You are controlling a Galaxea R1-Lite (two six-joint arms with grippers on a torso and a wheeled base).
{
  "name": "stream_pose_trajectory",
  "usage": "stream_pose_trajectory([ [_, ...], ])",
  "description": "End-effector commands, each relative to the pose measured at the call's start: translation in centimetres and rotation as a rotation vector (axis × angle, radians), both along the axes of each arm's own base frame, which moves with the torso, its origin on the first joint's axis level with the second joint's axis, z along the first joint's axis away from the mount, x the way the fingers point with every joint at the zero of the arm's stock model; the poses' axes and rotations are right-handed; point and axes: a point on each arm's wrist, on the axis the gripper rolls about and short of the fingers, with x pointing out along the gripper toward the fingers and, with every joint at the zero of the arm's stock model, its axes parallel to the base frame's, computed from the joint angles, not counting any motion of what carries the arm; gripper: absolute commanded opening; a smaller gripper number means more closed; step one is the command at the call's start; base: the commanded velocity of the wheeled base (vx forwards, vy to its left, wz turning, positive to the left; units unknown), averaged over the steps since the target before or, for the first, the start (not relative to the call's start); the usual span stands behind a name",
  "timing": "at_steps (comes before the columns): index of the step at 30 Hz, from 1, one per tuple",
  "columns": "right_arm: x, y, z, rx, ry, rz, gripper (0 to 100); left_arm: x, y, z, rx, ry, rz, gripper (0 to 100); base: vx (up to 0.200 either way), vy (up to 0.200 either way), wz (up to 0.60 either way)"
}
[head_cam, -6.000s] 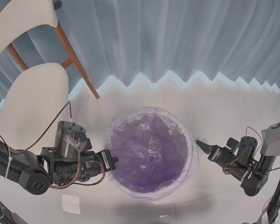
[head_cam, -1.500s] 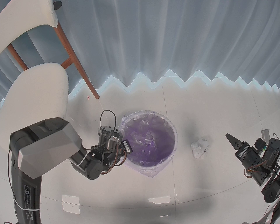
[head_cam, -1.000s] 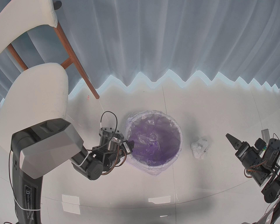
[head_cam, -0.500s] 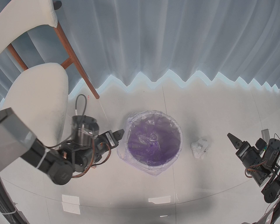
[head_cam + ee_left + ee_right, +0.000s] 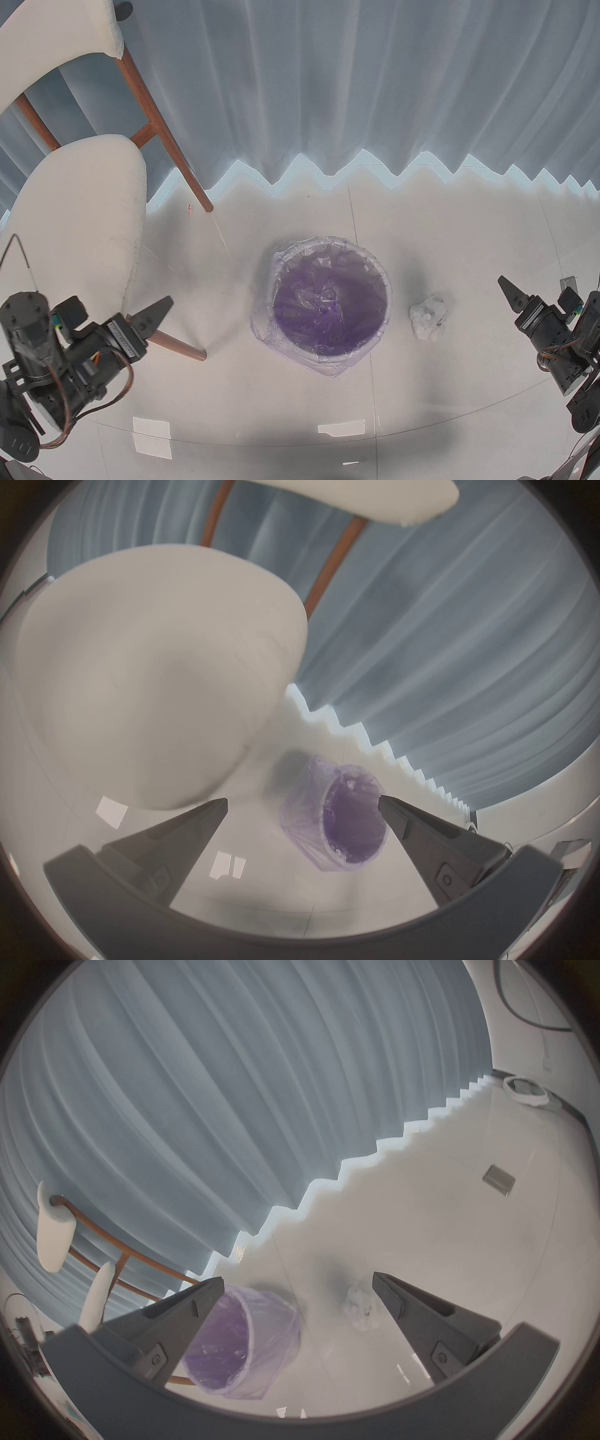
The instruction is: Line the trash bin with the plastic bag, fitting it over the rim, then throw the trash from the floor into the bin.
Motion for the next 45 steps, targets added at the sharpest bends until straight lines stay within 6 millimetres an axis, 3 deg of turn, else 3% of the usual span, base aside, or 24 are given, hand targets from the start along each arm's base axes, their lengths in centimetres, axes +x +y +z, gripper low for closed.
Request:
stream_pose_trajectory([
  [1, 0.0, -1.4, 1.4, -0.049, -0.081, -0.077, 100, -3.3, 3.3, 2.5, -0.079, -0.182, 0.100, 100, 0.000, 0.000, 0.00],
  [5, -0.5, -1.5, 1.2, -0.084, -0.073, -0.072, 100, -3.5, 3.8, 3.5, -0.111, -0.233, 0.130, 100, 0.000, 0.000, 0.00],
  [15, -0.4, -0.2, -0.5, -0.098, 0.023, -0.003, 100, -3.0, 4.2, 3.2, -0.166, -0.203, 0.143, 100, 0.000, 0.000, 0.00],
  [25, 0.5, 2.8, -3.9, -0.128, 0.176, 0.096, 100, -3.3, 2.4, 0.8, -0.194, -0.044, -0.142, 100, 0.000, 0.000, 0.00],
  [28, 0.7, 3.7, -4.5, -0.125, 0.203, 0.092, 100, -2.1, 1.5, -1.0, -0.158, 0.073, -0.200, 100, 0.000, 0.000, 0.00],
  [29, 0.6, 4.4, -4.9, -0.113, 0.217, 0.110, 100, -0.8, 0.7, -3.1, -0.109, 0.186, -0.202, 100, 0.000, 0.000, 0.00],
  [32, 0.3, 5.2, -5.1, -0.112, 0.224, 0.118, 100, 0.9, -0.5, -6.0, -0.029, 0.323, -0.213, 100, 0.000, 0.000, 0.00],
  [34, 0.3, 5.4, -5.1, -0.115, 0.223, 0.118, 100, 1.4, -1.0, -6.9, -0.005, 0.359, -0.225, 100, 0.000, 0.000, 0.00],
  [38, 0.1, 6.0, -5.0, -0.110, 0.213, 0.103, 100, 3.6, -4.2, -11.3, 0.086, 0.488, -0.302, 100, 0.000, 0.000, 0.00],
  [45, 0.1, 6.1, -4.5, -0.091, 0.187, 0.062, 100, 7.9, -6.0, -18.0, 0.204, 0.390, -0.224, 100, 0.000, 0.000, 0.00],
])
